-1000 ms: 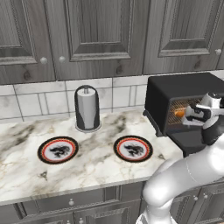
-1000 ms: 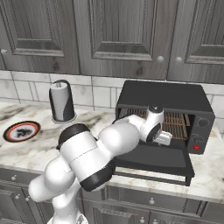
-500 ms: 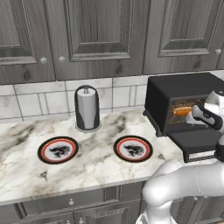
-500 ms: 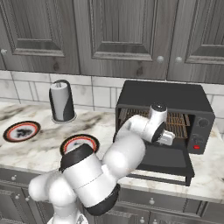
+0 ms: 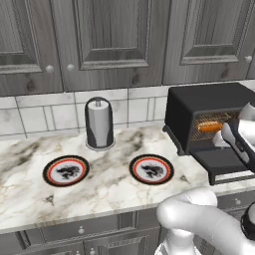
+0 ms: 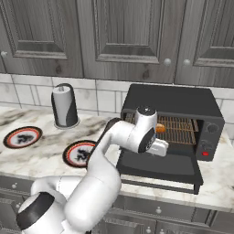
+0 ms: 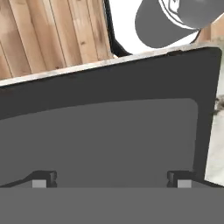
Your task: Open the toaster oven door. Place the hotdog bun on the bottom rack in the toaster oven and place the chicken drumstick on the top rack.
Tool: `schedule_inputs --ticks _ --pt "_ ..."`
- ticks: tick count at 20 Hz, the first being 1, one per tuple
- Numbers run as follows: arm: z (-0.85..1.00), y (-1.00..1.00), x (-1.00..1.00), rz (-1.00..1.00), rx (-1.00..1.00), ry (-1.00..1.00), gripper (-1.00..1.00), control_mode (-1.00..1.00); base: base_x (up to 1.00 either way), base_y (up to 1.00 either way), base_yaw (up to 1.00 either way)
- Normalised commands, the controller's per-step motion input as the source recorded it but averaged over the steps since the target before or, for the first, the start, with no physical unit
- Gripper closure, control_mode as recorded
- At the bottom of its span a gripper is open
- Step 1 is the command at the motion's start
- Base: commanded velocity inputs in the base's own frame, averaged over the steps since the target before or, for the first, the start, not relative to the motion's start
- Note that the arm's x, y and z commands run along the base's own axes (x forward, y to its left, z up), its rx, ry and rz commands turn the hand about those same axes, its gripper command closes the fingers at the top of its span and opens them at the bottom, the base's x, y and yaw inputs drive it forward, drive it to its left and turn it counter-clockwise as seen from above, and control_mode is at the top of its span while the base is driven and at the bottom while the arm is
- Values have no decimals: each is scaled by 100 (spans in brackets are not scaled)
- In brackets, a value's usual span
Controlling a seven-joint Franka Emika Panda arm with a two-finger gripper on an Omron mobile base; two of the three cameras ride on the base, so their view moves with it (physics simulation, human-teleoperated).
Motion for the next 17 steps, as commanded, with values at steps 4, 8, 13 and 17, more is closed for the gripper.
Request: schedule_inputs --ticks 4,8,13,17 --pt "94 100 -80 0 -10 -1 -100 -100 0 0 0" --pt "99 100 -60 0 -9 0 -100 -100 0 0 0" --pt "85 86 -45 0 -4 0 -100 -100 0 0 0" --pt "68 96 -45 0 -4 0 -100 -100 0 0 0"
